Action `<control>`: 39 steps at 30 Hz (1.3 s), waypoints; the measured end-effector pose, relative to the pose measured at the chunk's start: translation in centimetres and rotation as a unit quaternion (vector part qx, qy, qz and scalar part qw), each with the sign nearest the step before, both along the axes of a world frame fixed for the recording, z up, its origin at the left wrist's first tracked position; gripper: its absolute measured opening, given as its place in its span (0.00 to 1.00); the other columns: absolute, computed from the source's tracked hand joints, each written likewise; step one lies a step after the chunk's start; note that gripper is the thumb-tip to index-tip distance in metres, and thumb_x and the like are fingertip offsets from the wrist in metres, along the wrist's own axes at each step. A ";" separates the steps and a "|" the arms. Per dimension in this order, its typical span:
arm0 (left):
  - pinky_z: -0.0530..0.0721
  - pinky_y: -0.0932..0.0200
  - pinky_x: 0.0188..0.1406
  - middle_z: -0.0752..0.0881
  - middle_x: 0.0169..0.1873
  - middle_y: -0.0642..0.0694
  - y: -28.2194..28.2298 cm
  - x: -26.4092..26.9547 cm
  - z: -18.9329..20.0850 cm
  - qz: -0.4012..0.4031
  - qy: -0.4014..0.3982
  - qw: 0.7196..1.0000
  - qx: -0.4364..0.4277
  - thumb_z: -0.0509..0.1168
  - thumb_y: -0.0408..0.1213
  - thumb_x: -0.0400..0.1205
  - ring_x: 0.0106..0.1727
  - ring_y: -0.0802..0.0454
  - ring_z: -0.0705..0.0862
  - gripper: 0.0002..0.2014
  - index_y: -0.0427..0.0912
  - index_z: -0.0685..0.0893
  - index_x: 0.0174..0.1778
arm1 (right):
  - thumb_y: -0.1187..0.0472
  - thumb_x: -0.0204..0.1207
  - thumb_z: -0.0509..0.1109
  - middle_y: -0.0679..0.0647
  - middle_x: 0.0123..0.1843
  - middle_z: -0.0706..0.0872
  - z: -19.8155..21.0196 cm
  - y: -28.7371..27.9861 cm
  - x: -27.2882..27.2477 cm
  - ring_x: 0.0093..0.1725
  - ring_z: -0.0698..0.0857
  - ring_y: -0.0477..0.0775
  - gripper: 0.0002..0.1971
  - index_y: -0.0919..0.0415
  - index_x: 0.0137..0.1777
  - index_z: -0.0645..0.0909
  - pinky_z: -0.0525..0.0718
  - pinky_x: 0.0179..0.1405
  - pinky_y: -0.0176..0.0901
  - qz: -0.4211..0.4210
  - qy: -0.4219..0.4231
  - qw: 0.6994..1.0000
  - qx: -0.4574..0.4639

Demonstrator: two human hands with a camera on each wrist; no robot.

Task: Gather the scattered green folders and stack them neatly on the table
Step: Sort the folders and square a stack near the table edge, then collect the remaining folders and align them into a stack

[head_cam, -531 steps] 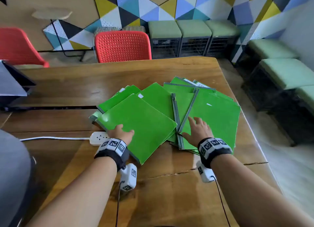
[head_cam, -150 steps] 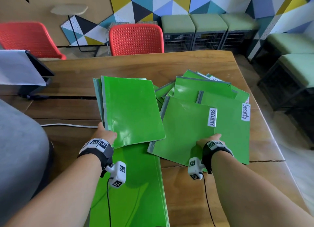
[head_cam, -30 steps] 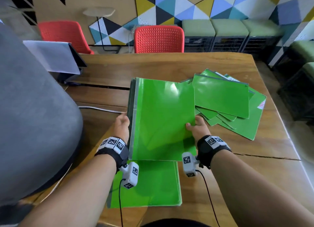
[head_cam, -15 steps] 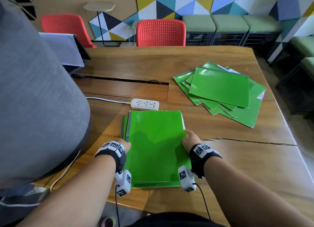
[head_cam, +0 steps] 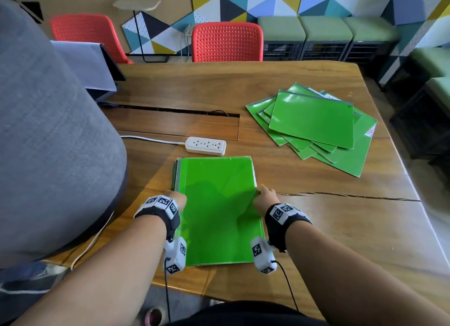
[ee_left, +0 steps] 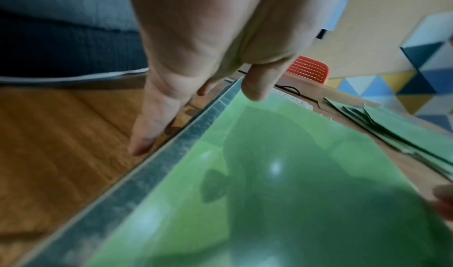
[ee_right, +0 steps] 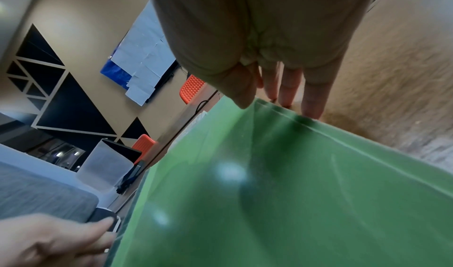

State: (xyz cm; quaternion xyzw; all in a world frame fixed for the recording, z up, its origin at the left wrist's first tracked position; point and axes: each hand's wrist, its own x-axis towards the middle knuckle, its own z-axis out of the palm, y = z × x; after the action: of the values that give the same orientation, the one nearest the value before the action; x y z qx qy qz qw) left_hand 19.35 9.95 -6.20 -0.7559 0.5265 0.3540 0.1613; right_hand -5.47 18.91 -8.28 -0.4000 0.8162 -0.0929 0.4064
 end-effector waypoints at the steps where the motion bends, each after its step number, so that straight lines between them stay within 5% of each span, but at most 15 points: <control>1: 0.80 0.52 0.61 0.79 0.67 0.34 0.3 -0.6 1.2 -0.007 0.018 1.000 0.012 0.59 0.42 0.81 0.64 0.38 0.81 0.26 0.30 0.74 0.73 | 0.73 0.78 0.58 0.65 0.76 0.68 0.0 -0.2 0.2 0.60 0.81 0.59 0.33 0.58 0.83 0.58 0.87 0.53 0.50 0.009 -0.018 1.000 -0.009; 4: 0.74 0.58 0.42 0.80 0.52 0.34 0.4 -1.6 2.5 -0.059 0.016 0.998 0.035 0.52 0.38 0.87 0.47 0.46 0.76 0.23 0.27 0.71 0.74 | 0.73 0.78 0.58 0.61 0.73 0.74 0.0 -0.3 0.4 0.49 0.80 0.52 0.32 0.58 0.83 0.59 0.81 0.30 0.36 0.039 -0.053 0.998 -0.009; 6: 0.71 0.62 0.36 0.78 0.52 0.34 -0.2 -1.9 3.0 -0.076 0.003 0.996 0.039 0.48 0.39 0.90 0.47 0.47 0.77 0.23 0.25 0.67 0.75 | 0.71 0.78 0.62 0.59 0.70 0.78 0.2 -0.4 -0.2 0.44 0.82 0.50 0.32 0.58 0.82 0.61 0.80 0.29 0.34 0.038 -0.066 0.997 -0.014; 9: 0.80 0.65 0.48 0.77 0.60 0.31 -2.0 -2.8 3.8 -0.016 0.015 1.000 -0.010 0.55 0.38 0.88 0.53 0.55 0.87 0.22 0.20 0.70 0.67 | 0.64 0.78 0.67 0.61 0.78 0.71 1.6 -1.0 -2.4 0.61 0.82 0.57 0.37 0.56 0.84 0.54 0.87 0.52 0.47 0.009 -0.027 0.999 -0.033; 11: 0.76 0.55 0.70 0.67 0.77 0.33 -2.7 -3.9 5.2 0.017 0.004 0.998 -0.066 0.62 0.40 0.84 0.75 0.44 0.75 0.34 0.29 0.54 0.81 | 0.61 0.77 0.68 0.61 0.79 0.67 2.9 -1.5 -4.7 0.67 0.80 0.62 0.37 0.55 0.83 0.56 0.84 0.63 0.55 -0.020 0.021 0.999 -0.037; 12: 0.73 0.52 0.72 0.64 0.79 0.34 -3.2 -4.9 5.9 0.002 0.007 0.997 -0.075 0.63 0.41 0.83 0.77 0.40 0.70 0.38 0.33 0.49 0.83 | 0.62 0.76 0.67 0.62 0.79 0.68 3.7 -1.7 -5.9 0.65 0.81 0.63 0.35 0.55 0.82 0.60 0.84 0.62 0.56 -0.033 0.035 0.998 -0.042; 15: 0.74 0.55 0.52 0.76 0.70 0.34 -4.3 -9.3 8.8 -0.080 0.023 0.993 -0.079 0.61 0.44 0.84 0.61 0.42 0.79 0.31 0.32 0.62 0.80 | 0.61 0.74 0.67 0.62 0.75 0.72 5.7 -2.2 -9.9 0.63 0.82 0.64 0.30 0.54 0.78 0.68 0.85 0.61 0.58 -0.056 0.056 0.995 -0.055; 17: 0.73 0.58 0.47 0.82 0.63 0.35 -5.4 -12.4 9.5 -0.131 0.015 0.988 -0.080 0.61 0.47 0.82 0.61 0.41 0.82 0.29 0.33 0.70 0.76 | 0.58 0.75 0.67 0.61 0.74 0.73 6.5 -2.6 -12.5 0.66 0.80 0.64 0.29 0.52 0.78 0.70 0.82 0.65 0.57 -0.055 0.091 0.993 -0.056; 19: 0.78 0.55 0.59 0.79 0.69 0.35 -6.0 -15.3 10.1 -0.163 0.014 0.983 -0.081 0.61 0.50 0.81 0.70 0.38 0.78 0.34 0.34 0.64 0.79 | 0.58 0.76 0.65 0.61 0.75 0.74 6.9 -2.8 -14.8 0.68 0.79 0.64 0.27 0.50 0.77 0.70 0.81 0.66 0.55 -0.057 0.122 0.989 -0.056; 21: 0.72 0.49 0.69 0.71 0.76 0.35 -6.6 -18.1 10.2 -0.174 0.013 0.980 -0.094 0.62 0.51 0.80 0.76 0.37 0.71 0.37 0.37 0.59 0.82 | 0.57 0.77 0.65 0.61 0.75 0.73 7.1 -2.8 -16.9 0.67 0.79 0.64 0.27 0.49 0.78 0.70 0.82 0.65 0.56 -0.070 0.127 0.988 -0.049; 24: 0.57 0.40 0.80 0.45 0.84 0.38 -7.7 -22.0 9.6 -0.196 0.023 0.976 -0.094 0.65 0.57 0.77 0.84 0.35 0.51 0.46 0.44 0.48 0.85 | 0.52 0.78 0.66 0.61 0.77 0.69 6.8 -2.6 -19.5 0.67 0.79 0.66 0.29 0.48 0.79 0.67 0.81 0.65 0.62 -0.092 0.124 0.988 -0.018; 28: 0.53 0.34 0.81 0.34 0.83 0.42 -9.9 -26.3 7.3 -0.236 0.034 0.967 -0.090 0.66 0.62 0.73 0.85 0.34 0.44 0.51 0.53 0.43 0.85 | 0.44 0.76 0.67 0.61 0.81 0.62 5.3 -3.3 -22.4 0.68 0.78 0.68 0.34 0.47 0.81 0.61 0.80 0.66 0.66 -0.133 0.099 0.986 -0.006; 33: 0.50 0.30 0.80 0.31 0.83 0.43 -12.5 -30.3 4.1 -0.281 0.039 0.955 -0.090 0.67 0.66 0.69 0.84 0.30 0.39 0.53 0.61 0.40 0.83 | 0.40 0.77 0.66 0.59 0.87 0.48 2.7 -4.7 -25.3 0.82 0.56 0.74 0.38 0.42 0.84 0.52 0.64 0.76 0.73 -0.167 0.124 0.978 0.000; 39: 0.48 0.27 0.79 0.29 0.82 0.46 -15.0 -34.1 0.4 -0.309 0.039 0.944 -0.108 0.64 0.68 0.70 0.82 0.28 0.35 0.49 0.67 0.40 0.81 | 0.33 0.75 0.62 0.52 0.86 0.31 -0.6 -6.9 -27.2 0.84 0.40 0.73 0.40 0.30 0.81 0.43 0.48 0.74 0.83 -0.136 0.176 0.975 0.019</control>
State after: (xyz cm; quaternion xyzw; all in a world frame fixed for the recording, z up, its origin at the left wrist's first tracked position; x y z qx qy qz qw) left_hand -14.76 -5.07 -5.81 -0.5545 0.7753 0.2566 0.1598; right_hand -32.68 12.00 -8.86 -0.2877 0.9233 -0.0599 0.2473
